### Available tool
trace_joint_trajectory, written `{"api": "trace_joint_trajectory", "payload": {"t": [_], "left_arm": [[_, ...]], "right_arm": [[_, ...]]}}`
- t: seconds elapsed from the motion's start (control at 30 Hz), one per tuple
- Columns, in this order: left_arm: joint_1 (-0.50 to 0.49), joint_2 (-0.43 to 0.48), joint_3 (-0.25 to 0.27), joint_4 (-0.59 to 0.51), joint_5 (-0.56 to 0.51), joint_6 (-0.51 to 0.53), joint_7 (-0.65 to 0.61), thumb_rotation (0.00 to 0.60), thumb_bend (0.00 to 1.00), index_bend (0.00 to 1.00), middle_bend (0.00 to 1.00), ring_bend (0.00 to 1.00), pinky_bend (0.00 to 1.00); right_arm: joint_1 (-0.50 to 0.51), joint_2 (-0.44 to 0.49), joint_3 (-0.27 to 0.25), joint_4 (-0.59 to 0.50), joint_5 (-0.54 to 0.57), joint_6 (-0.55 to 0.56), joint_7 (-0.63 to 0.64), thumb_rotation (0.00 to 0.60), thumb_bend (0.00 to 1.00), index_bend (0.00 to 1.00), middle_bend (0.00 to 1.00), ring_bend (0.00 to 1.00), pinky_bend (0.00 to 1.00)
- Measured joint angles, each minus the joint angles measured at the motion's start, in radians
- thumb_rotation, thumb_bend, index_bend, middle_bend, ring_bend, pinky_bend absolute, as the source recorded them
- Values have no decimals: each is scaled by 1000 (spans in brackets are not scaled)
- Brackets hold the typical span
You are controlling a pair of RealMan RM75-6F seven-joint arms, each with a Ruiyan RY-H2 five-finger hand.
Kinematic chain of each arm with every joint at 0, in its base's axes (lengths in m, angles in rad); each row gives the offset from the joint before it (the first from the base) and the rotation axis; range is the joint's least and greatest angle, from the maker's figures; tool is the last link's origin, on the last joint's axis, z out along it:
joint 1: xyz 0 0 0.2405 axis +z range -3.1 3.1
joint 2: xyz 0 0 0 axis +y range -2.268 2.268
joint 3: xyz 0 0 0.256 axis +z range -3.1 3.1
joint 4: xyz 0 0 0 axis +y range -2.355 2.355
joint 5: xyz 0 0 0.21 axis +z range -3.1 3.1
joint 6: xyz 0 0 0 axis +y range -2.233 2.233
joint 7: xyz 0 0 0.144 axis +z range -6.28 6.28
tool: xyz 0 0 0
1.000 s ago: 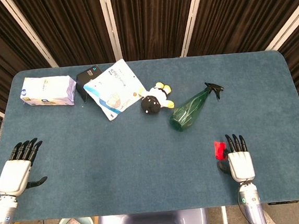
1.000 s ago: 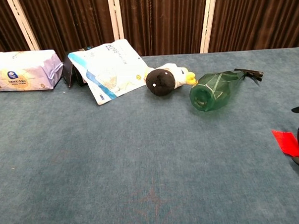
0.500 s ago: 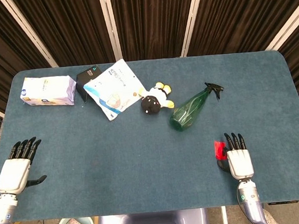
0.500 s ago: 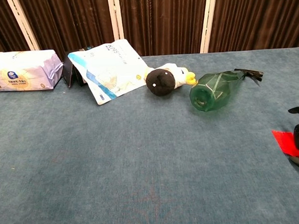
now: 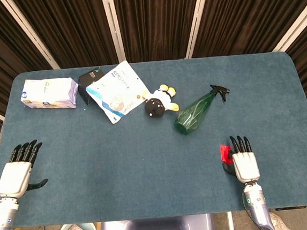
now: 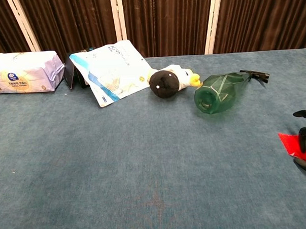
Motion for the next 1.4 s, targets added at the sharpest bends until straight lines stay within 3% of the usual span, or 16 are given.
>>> {"api": "trace_joint_trajectory", "payload": {"t": [0.7,1.4], "left_arm": [[-6,-5,-4,4,1,3,6,583,58,0,0,0,0],[-10,-12,-6,7,-15,-2,21,582,64,0,0,0,0]], "right_arm": [[11,4,-21,-30,4,-23,-9,600,401,562,89,0,0],[33,12,-9,-9,36,-59,-18,600,508,667,143,0,0]]}}
